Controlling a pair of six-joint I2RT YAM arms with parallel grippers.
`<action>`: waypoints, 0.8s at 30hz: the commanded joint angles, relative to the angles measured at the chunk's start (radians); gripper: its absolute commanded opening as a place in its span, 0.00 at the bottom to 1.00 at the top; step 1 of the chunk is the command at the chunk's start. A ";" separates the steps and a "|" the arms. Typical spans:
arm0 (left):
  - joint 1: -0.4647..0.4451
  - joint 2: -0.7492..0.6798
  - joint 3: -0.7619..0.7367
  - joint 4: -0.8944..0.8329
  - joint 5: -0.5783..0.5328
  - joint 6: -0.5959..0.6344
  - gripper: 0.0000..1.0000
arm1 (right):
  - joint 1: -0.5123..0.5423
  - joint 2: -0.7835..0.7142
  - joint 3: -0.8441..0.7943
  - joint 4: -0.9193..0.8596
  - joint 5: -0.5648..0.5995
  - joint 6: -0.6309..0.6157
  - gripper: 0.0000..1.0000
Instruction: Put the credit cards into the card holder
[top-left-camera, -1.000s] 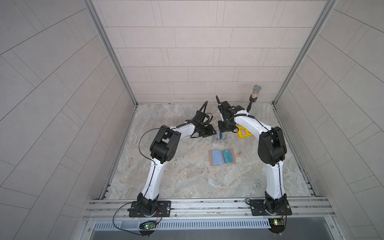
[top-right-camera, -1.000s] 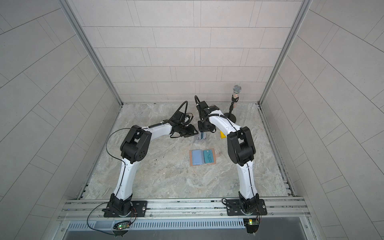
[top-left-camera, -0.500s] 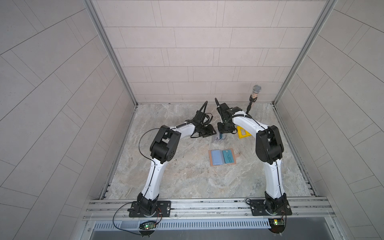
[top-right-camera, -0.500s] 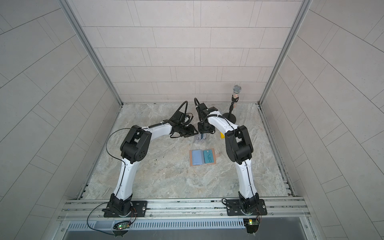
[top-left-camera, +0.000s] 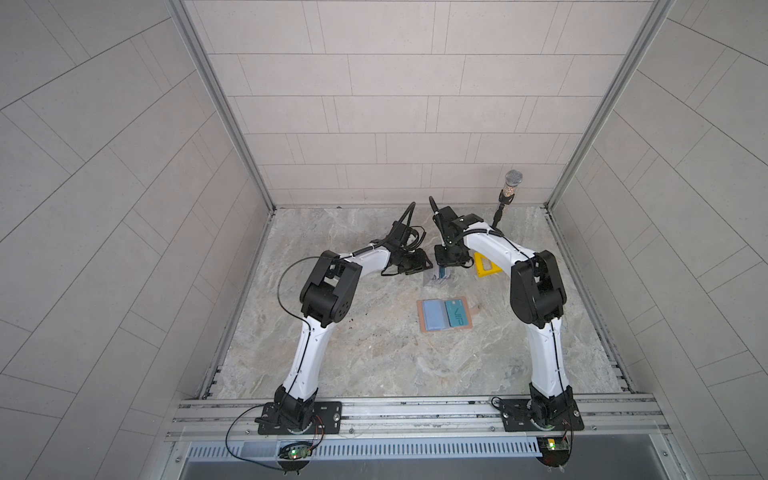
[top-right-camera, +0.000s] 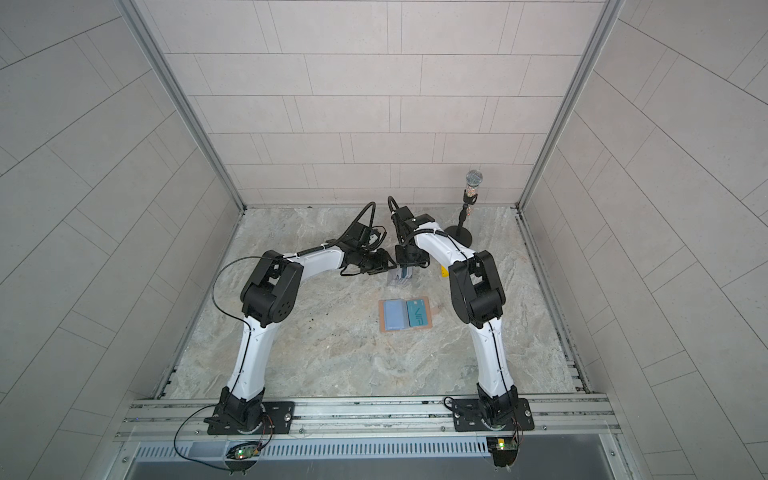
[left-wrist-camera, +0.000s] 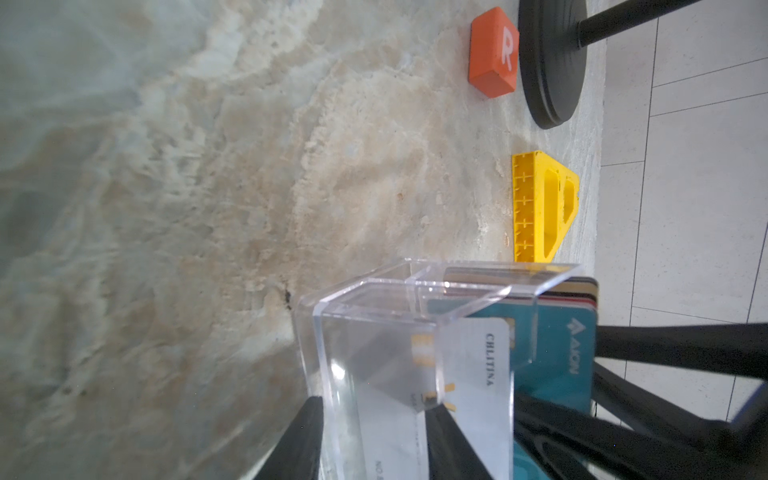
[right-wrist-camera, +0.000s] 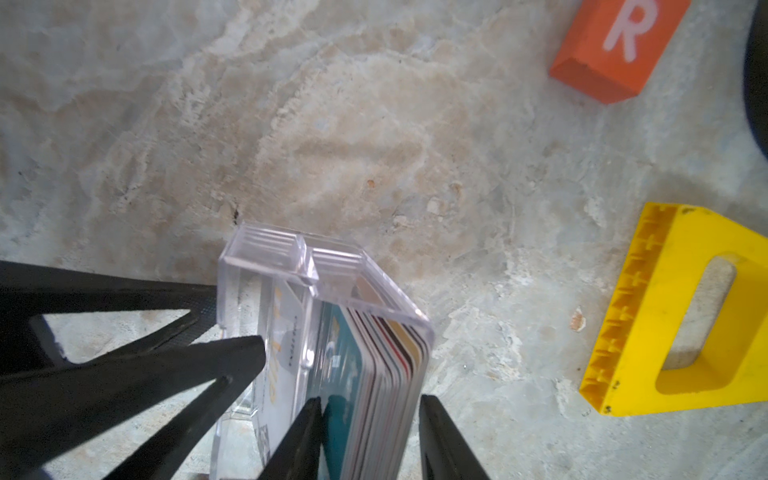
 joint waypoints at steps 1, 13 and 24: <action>0.004 0.013 -0.033 -0.080 -0.057 0.017 0.43 | 0.005 0.034 0.014 -0.024 0.046 0.003 0.40; 0.004 0.006 -0.043 -0.082 -0.066 0.020 0.43 | 0.005 -0.029 0.026 -0.055 0.110 -0.011 0.39; 0.006 0.003 -0.045 -0.085 -0.068 0.020 0.43 | 0.003 -0.056 0.033 -0.063 0.115 -0.013 0.37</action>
